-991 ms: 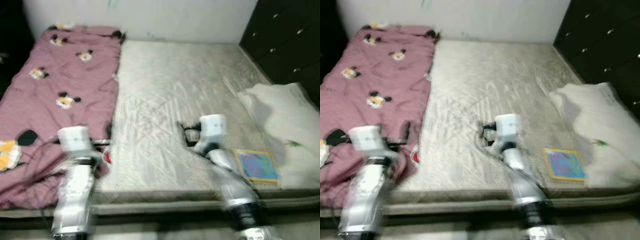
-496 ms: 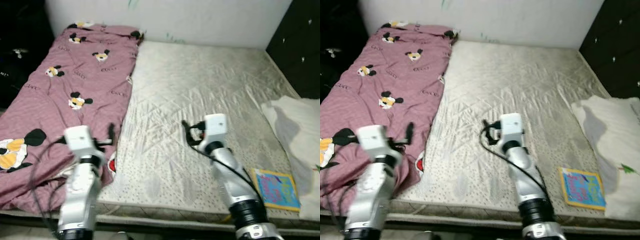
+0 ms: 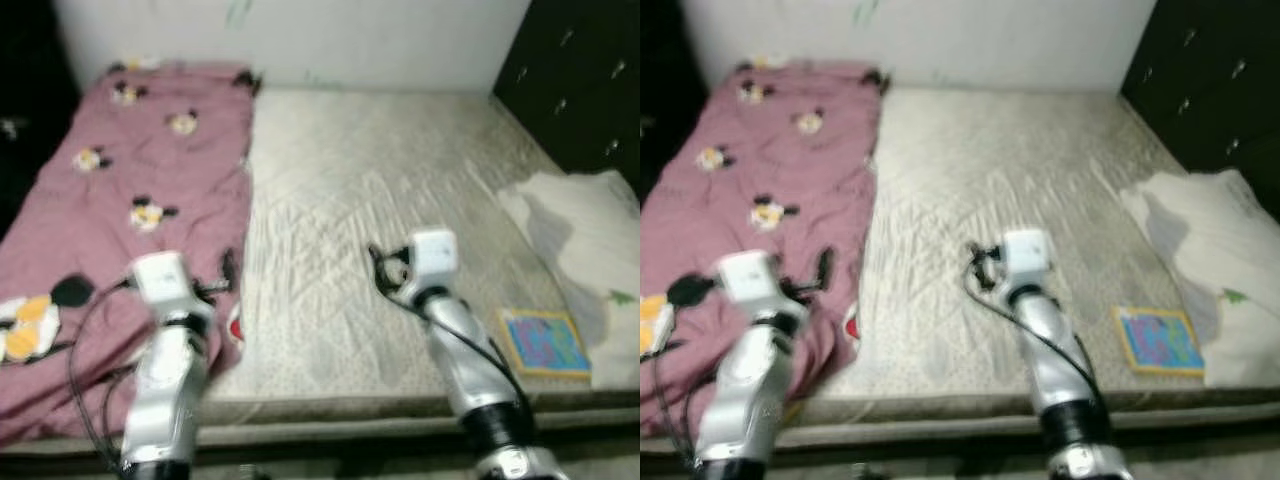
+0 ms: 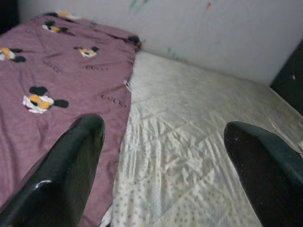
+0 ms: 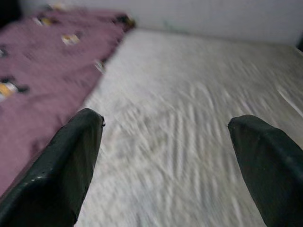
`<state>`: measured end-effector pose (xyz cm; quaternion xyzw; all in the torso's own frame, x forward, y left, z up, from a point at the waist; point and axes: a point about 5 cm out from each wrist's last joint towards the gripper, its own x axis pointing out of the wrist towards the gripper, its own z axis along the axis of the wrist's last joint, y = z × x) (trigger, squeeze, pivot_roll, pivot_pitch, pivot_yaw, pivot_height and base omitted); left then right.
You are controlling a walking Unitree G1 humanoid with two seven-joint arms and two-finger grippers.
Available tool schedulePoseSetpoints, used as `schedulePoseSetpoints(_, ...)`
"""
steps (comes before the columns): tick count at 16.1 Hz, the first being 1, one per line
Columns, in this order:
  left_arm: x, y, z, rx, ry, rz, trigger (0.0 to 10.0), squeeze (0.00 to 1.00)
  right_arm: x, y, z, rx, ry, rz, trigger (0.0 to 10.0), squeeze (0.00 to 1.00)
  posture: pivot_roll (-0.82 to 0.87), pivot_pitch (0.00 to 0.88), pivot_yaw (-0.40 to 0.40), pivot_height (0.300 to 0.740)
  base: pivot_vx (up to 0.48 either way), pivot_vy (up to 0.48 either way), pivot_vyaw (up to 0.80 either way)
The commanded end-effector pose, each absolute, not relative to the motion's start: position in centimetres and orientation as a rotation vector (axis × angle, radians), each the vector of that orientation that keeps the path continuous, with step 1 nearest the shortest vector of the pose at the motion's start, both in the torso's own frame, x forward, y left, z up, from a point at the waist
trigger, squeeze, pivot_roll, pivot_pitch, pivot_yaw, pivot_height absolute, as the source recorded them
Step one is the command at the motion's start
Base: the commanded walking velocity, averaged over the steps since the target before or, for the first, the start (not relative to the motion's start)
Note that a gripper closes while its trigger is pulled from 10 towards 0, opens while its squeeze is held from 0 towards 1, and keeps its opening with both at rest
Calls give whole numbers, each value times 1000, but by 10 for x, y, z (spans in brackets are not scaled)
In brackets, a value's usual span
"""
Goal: Clean up the room
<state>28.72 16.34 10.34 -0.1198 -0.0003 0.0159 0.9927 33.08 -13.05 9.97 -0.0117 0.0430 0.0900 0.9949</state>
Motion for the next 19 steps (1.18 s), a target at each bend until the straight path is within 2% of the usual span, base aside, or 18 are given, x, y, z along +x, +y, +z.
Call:
schedulePoseSetpoints(1,287,169,103,-224,2,48,10000,0,330,-127,101,-24,81,183,10000,0,58,95,-53,740,0,480,0)
schedulePoseSetpoints(5,286,167,100,-229,14,46,10000,0,327,-127,96,-28,98,183,10000,0,50,84,-49,740,0,480,-559)
schedulePoseSetpoints(16,288,166,101,-214,14,53,10000,0,326,-123,92,-35,115,198,10000,0,52,108,-46,740,0,480,0)
schedulePoseSetpoints(19,288,167,101,-217,16,59,10000,0,327,-123,92,-38,117,198,10000,0,52,109,-46,740,0,0,0)
